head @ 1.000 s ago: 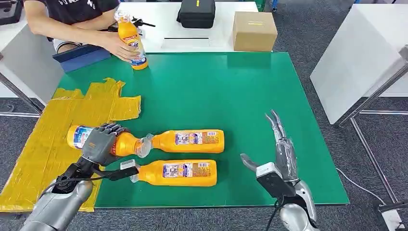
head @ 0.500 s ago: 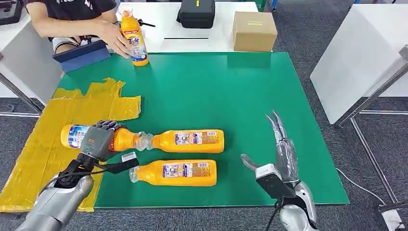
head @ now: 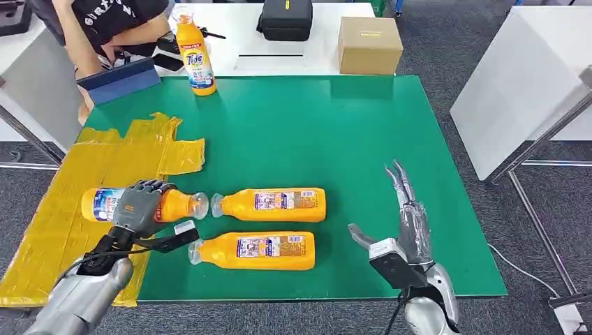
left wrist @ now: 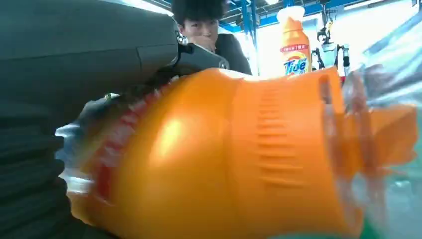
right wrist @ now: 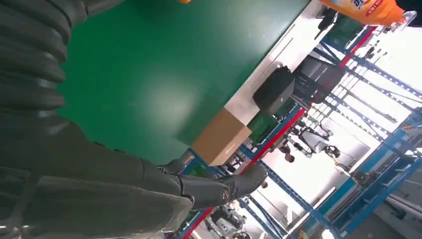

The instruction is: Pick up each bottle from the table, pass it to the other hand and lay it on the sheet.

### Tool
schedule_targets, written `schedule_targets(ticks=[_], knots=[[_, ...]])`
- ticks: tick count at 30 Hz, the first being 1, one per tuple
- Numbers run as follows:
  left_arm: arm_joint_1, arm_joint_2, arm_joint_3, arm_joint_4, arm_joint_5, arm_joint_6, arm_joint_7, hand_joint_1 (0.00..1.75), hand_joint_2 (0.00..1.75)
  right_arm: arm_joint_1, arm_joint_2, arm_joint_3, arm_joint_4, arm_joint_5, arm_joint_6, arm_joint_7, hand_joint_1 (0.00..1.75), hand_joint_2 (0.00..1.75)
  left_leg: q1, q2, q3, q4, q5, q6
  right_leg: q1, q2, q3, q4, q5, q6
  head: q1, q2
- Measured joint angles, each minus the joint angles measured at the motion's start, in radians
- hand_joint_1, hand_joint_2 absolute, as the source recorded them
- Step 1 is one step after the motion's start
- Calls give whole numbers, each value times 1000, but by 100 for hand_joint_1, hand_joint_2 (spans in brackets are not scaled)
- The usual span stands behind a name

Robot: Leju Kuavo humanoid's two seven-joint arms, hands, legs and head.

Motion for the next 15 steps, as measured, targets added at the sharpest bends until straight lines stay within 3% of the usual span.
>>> schedule_targets(ticks=[15], knots=[[25,1,24,-4,-30,-43,26,0,175,5,0,8,0,27,21,16,0,175,0,0,1,0,0,0,0,0,0,0,0,0,0,0]])
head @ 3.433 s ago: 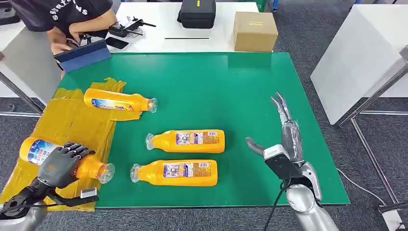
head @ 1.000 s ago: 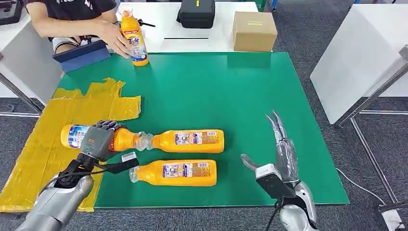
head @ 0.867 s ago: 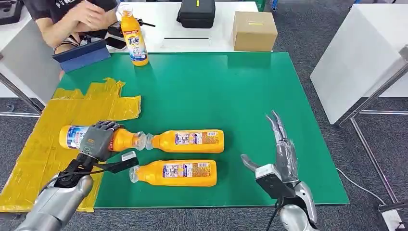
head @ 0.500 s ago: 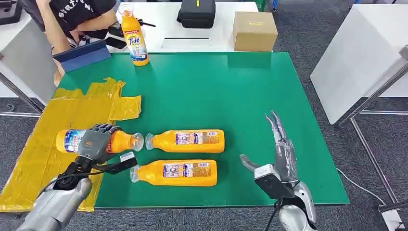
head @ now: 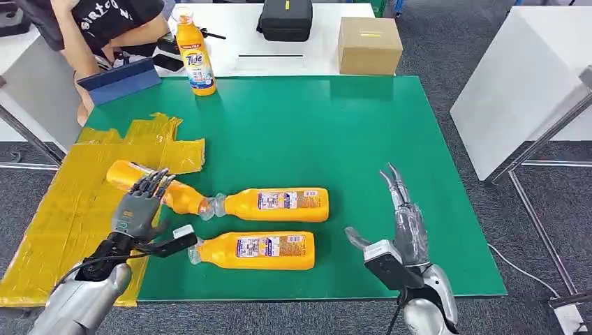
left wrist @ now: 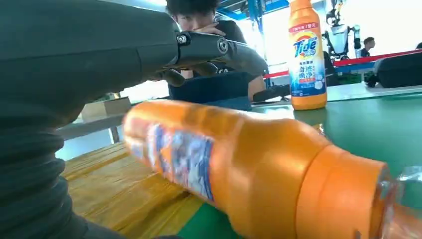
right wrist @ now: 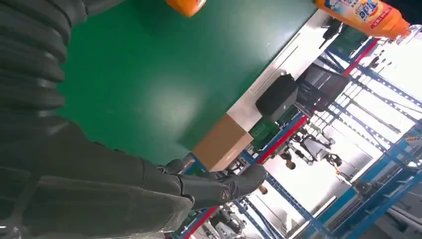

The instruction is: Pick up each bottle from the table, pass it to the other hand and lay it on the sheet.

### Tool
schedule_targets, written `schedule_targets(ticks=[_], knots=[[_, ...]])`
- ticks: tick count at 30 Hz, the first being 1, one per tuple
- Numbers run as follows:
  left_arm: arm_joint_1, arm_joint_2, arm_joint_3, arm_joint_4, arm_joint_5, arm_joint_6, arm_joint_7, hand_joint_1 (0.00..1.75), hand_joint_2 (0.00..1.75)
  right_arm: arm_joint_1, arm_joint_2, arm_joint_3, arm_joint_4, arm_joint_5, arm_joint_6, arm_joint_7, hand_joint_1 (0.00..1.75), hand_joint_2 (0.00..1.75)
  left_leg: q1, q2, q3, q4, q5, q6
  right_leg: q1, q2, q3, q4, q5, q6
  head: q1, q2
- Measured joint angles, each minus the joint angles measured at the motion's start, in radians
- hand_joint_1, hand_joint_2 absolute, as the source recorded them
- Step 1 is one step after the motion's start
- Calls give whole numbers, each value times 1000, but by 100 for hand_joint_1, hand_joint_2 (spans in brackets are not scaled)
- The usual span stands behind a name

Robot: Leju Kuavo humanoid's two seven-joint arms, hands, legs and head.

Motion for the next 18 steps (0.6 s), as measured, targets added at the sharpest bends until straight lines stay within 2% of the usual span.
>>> schedule_targets(ticks=[8,11,14,18], knots=[[2,0,2,-1,3,-4,-2,0,175,0,0,2,0,14,3,8,0,175,0,0,0,0,0,0,0,0,1,0,0,0,0,0],[14,0,14,-17,91,-35,-53,0,175,-1,0,2,0,65,6,40,0,175,0,0,0,0,0,0,0,0,0,0,0,0,0,0],[40,-5,41,-66,285,-100,-147,0,175,-5,-2,2,0,174,8,103,0,175,0,0,0,0,0,0,0,0,0,0,0,0,0,0],[99,-30,89,-233,665,-278,-284,0,175,-45,-24,17,15,418,33,229,0,175,0,0,0,0,0,0,0,0,1,0,0,0,0,0]])
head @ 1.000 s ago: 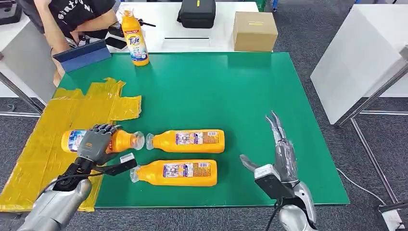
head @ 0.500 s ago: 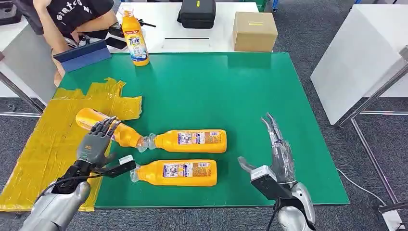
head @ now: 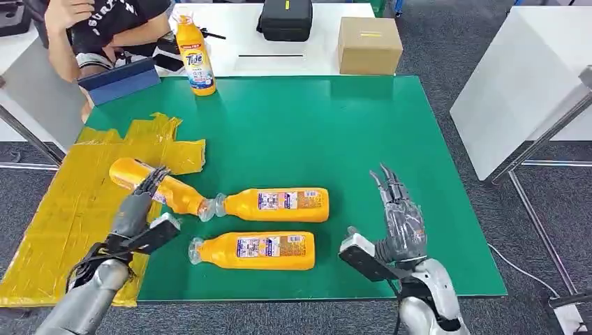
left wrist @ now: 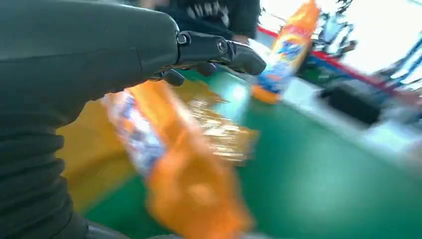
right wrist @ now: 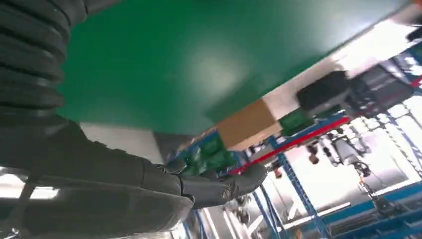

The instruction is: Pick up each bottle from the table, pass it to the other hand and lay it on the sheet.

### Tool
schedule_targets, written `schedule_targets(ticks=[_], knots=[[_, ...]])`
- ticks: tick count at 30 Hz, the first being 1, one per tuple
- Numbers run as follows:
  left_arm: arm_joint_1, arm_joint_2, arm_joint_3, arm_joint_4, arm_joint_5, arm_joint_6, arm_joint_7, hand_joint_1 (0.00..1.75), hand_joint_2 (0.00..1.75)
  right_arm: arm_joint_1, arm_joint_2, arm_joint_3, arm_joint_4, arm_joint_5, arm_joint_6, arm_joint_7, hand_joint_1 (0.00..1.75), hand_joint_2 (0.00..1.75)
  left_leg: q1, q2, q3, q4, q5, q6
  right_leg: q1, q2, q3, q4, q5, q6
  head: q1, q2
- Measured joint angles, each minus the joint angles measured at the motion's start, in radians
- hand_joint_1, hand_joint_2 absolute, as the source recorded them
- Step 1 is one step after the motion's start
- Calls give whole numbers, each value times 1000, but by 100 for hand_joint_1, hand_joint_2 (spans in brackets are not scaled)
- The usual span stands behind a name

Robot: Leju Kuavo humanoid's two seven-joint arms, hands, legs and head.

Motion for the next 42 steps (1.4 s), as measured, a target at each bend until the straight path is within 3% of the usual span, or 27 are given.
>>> schedule_targets(ticks=[5,12,21,42], knots=[[77,-50,21,-221,263,-155,-107,0,175,-81,-33,59,81,168,78,72,0,175,0,0,0,0,0,0,0,0,1,0,0,0,0,0],[115,-122,13,-430,409,-225,-152,0,175,-288,-51,171,296,168,141,73,0,175,-1,0,2,0,0,1,0,0,3,0,1,1,0,0],[143,-156,14,-534,454,-243,-169,0,175,-418,-31,268,479,122,170,54,0,175,1,0,3,0,0,0,0,0,2,0,1,0,-1,0],[146,-208,38,-534,439,-244,-170,0,175,-504,56,346,672,42,164,1,0,175,1,-1,3,0,1,0,0,-1,3,0,0,0,0,0]])
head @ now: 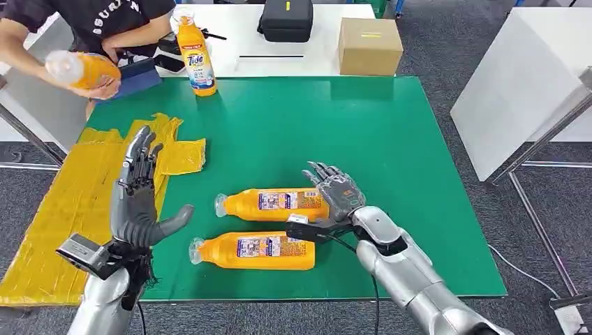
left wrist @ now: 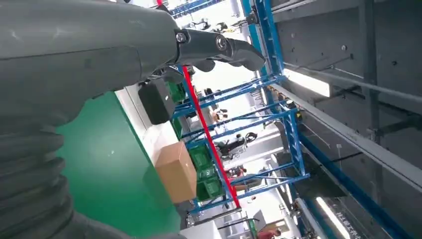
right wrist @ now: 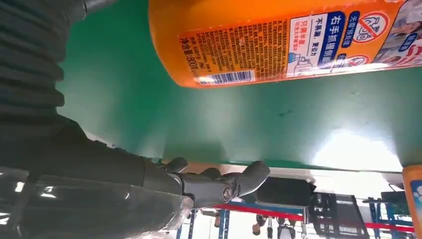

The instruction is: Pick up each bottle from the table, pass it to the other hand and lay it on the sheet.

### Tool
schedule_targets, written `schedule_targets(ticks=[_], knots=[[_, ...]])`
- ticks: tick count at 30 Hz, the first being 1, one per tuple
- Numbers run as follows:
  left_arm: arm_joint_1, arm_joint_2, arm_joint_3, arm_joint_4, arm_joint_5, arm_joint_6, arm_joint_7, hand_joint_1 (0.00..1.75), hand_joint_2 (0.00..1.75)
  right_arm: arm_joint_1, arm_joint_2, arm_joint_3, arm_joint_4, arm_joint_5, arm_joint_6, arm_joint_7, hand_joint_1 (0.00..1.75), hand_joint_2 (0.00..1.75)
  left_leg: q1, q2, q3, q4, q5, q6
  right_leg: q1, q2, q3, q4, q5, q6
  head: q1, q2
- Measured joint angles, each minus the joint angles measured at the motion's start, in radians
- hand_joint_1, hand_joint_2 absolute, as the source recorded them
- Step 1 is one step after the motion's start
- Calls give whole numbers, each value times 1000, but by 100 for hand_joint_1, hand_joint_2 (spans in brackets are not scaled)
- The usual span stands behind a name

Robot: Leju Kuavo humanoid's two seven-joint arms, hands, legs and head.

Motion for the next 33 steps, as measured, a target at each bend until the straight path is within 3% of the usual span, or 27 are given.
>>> schedule_targets(ticks=[33], knots=[[54,-4,1,-7,-14,40,12,0,175,-77,65,26,240,-78,-44,4,0,175,0,0,0,0,0,0,0,0,0,0,0,0,0,0]])
